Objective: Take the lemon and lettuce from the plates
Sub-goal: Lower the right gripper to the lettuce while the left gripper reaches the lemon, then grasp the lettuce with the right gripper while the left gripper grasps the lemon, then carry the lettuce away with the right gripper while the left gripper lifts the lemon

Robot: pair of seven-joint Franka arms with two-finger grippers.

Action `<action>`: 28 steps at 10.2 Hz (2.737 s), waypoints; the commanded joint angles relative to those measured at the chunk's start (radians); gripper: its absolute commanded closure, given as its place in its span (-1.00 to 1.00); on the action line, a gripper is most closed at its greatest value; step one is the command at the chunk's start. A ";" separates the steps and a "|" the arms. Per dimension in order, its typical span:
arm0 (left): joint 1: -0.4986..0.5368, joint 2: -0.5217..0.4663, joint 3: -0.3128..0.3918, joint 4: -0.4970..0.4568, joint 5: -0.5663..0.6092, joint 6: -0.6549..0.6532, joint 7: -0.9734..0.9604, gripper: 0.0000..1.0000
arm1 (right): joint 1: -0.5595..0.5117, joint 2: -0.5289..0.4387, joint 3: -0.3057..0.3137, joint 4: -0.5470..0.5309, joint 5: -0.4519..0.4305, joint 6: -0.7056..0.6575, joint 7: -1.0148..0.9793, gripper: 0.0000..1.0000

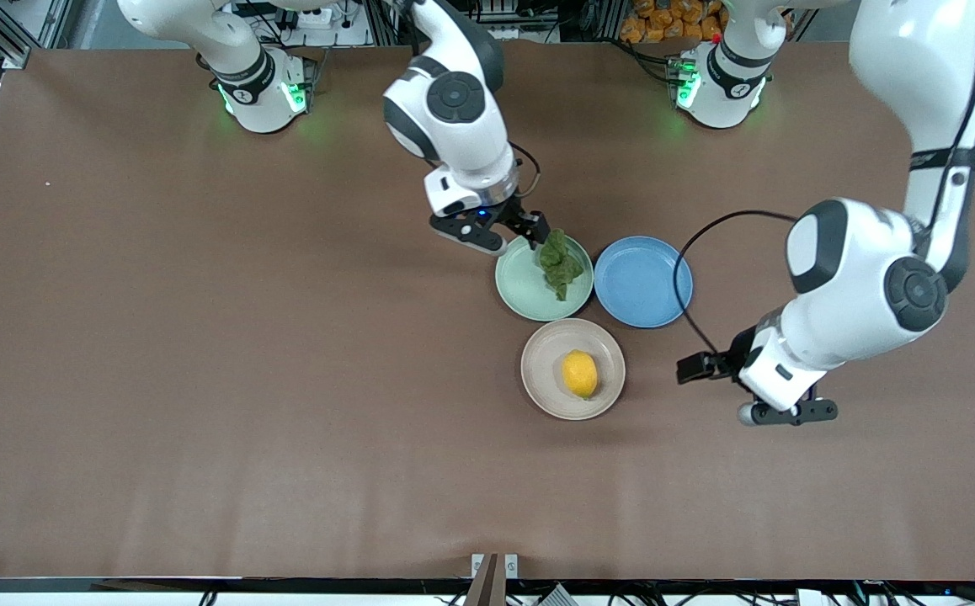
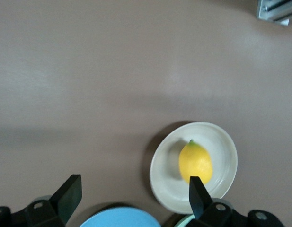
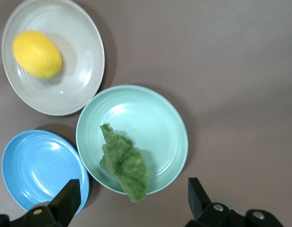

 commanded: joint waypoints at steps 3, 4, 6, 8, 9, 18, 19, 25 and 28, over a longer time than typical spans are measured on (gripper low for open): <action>-0.049 0.093 0.006 0.043 -0.080 0.109 -0.142 -1.00 | 0.106 0.164 -0.009 0.137 -0.162 0.014 0.104 -1.00; -0.072 0.099 0.006 0.038 -0.072 0.109 -0.139 -1.00 | 0.120 0.200 -0.009 0.160 -0.223 0.019 0.108 -1.00; -0.103 0.112 0.009 0.026 -0.066 0.107 -0.139 -1.00 | 0.130 0.270 -0.009 0.181 -0.253 0.135 0.127 -0.96; -0.134 0.121 0.009 0.016 -0.064 0.106 -0.137 -1.00 | 0.133 0.342 -0.010 0.226 -0.276 0.183 0.127 -0.89; -0.135 0.126 0.009 0.015 -0.060 0.101 -0.136 -1.00 | 0.140 0.372 -0.010 0.255 -0.286 0.183 0.127 -0.76; -0.191 0.149 0.010 -0.014 -0.058 0.086 -0.149 -1.00 | 0.099 0.306 -0.003 0.260 -0.343 0.025 0.052 1.00; -0.191 0.150 0.012 -0.014 -0.058 0.086 -0.148 -1.00 | 0.067 0.241 0.017 0.257 -0.334 -0.067 -0.012 1.00; -0.218 0.213 0.013 -0.005 -0.034 0.090 -0.160 -1.00 | -0.344 -0.160 0.200 0.216 -0.111 -0.541 -0.613 1.00; -0.237 0.236 0.018 0.000 -0.032 0.106 -0.169 -1.00 | -0.551 -0.297 0.195 0.216 -0.030 -0.761 -0.961 1.00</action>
